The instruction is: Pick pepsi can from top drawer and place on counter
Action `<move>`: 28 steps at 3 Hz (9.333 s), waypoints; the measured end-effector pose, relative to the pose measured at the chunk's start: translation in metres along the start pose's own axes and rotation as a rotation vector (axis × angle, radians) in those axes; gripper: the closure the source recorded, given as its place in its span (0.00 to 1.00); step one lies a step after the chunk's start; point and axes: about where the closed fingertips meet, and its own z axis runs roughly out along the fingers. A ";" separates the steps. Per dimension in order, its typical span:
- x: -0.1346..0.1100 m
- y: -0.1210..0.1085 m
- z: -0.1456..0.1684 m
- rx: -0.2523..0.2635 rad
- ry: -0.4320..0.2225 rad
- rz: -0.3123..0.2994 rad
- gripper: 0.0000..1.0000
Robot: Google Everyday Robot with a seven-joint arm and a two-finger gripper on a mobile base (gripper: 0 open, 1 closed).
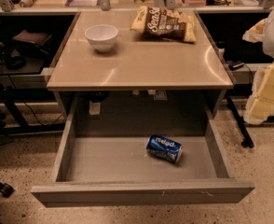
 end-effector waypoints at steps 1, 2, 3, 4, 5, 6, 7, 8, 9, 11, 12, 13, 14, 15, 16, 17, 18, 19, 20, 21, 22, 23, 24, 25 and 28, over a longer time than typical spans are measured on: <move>0.000 0.000 0.000 0.000 0.000 0.000 0.00; 0.001 0.001 0.019 -0.018 -0.021 0.003 0.00; -0.004 0.000 0.088 -0.097 -0.090 0.010 0.00; -0.017 -0.004 0.175 -0.180 -0.175 0.051 0.00; -0.024 0.006 0.242 -0.237 -0.234 0.109 0.00; -0.024 0.005 0.250 -0.236 -0.239 0.115 0.00; -0.028 0.007 0.261 -0.244 -0.232 0.130 0.00; -0.047 0.014 0.299 -0.273 -0.245 0.165 0.00; -0.069 0.024 0.331 -0.286 -0.294 0.207 0.00; -0.074 0.055 0.372 -0.191 -0.305 0.330 0.00; -0.076 0.053 0.378 -0.167 -0.320 0.350 0.00; -0.077 0.062 0.389 -0.214 -0.297 0.344 0.00; -0.077 0.062 0.389 -0.215 -0.297 0.344 0.00; -0.077 0.062 0.389 -0.215 -0.297 0.344 0.19; -0.077 0.062 0.389 -0.215 -0.297 0.344 0.42; -0.077 0.062 0.389 -0.215 -0.297 0.344 0.66; -0.077 0.062 0.388 -0.215 -0.297 0.343 0.89; -0.078 0.037 0.366 -0.178 -0.316 0.316 1.00; -0.076 -0.015 0.317 -0.142 -0.347 0.275 1.00; -0.079 -0.060 0.268 -0.147 -0.361 0.260 1.00; -0.078 -0.102 0.206 -0.129 -0.386 0.276 1.00; -0.091 -0.147 0.132 -0.050 -0.432 0.295 1.00; -0.128 -0.182 0.070 0.024 -0.488 0.287 1.00; -0.183 -0.197 0.060 0.023 -0.538 0.285 1.00; -0.264 -0.201 0.198 -0.034 -0.472 0.330 1.00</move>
Offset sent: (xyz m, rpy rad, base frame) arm 0.0137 0.0039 -0.0535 0.0647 0.0514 0.0173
